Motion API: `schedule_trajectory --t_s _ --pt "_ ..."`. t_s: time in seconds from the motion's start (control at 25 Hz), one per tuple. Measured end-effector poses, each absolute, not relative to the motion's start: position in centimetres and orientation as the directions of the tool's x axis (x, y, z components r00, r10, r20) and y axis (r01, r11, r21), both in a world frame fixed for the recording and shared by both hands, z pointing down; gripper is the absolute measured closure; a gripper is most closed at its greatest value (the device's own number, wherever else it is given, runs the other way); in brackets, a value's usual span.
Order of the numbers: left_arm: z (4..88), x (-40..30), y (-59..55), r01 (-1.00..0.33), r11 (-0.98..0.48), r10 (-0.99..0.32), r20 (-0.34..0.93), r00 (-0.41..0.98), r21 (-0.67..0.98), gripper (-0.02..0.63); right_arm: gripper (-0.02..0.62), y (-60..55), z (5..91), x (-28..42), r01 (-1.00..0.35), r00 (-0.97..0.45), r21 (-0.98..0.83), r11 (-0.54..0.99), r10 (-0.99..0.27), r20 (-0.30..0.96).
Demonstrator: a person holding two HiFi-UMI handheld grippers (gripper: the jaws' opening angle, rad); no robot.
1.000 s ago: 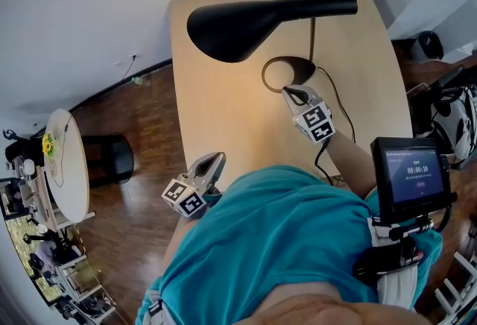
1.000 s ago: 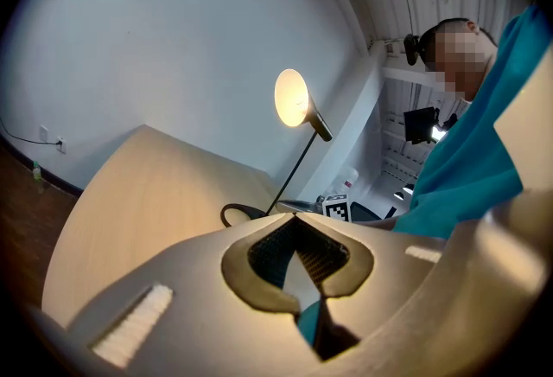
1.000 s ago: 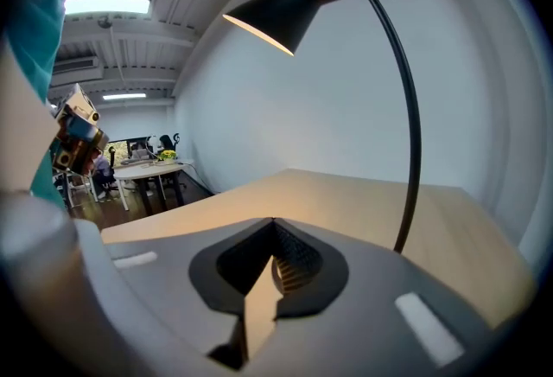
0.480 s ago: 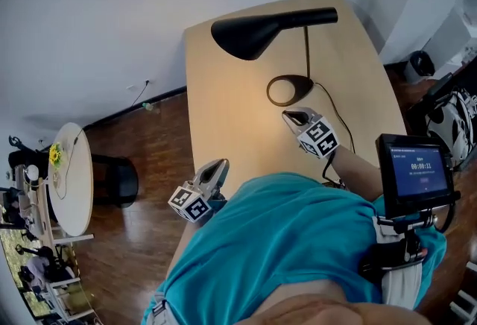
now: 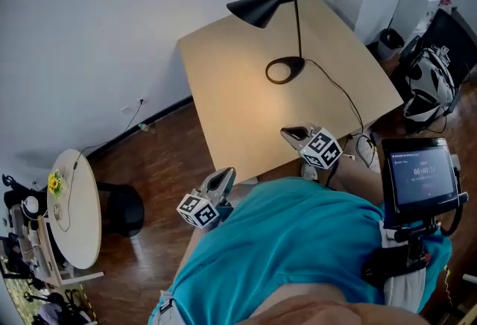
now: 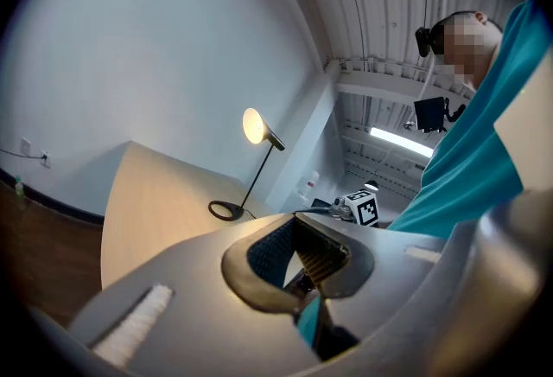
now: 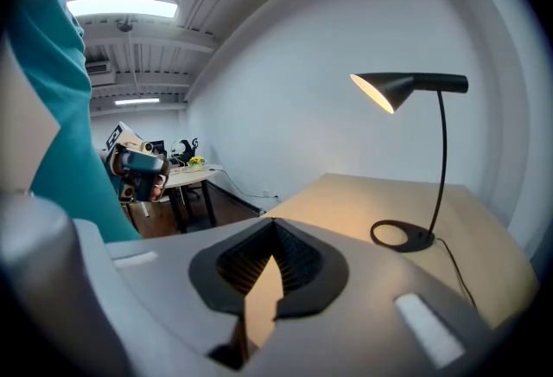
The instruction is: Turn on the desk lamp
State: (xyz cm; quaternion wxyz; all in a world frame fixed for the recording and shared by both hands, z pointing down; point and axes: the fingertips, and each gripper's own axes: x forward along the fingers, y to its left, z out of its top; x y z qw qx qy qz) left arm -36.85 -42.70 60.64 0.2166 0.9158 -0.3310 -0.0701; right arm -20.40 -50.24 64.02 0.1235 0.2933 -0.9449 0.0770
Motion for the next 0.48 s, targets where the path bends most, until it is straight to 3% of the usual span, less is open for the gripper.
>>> schedule_trajectory --t_s 0.48 --pt "59.8 -35.2 -32.0 -0.416 -0.81 -0.492 -0.094 0.865 0.413 0.606 0.593 -36.4 61.2 -17.4 -0.673 -0.706 0.008 0.74 -0.645 0.293"
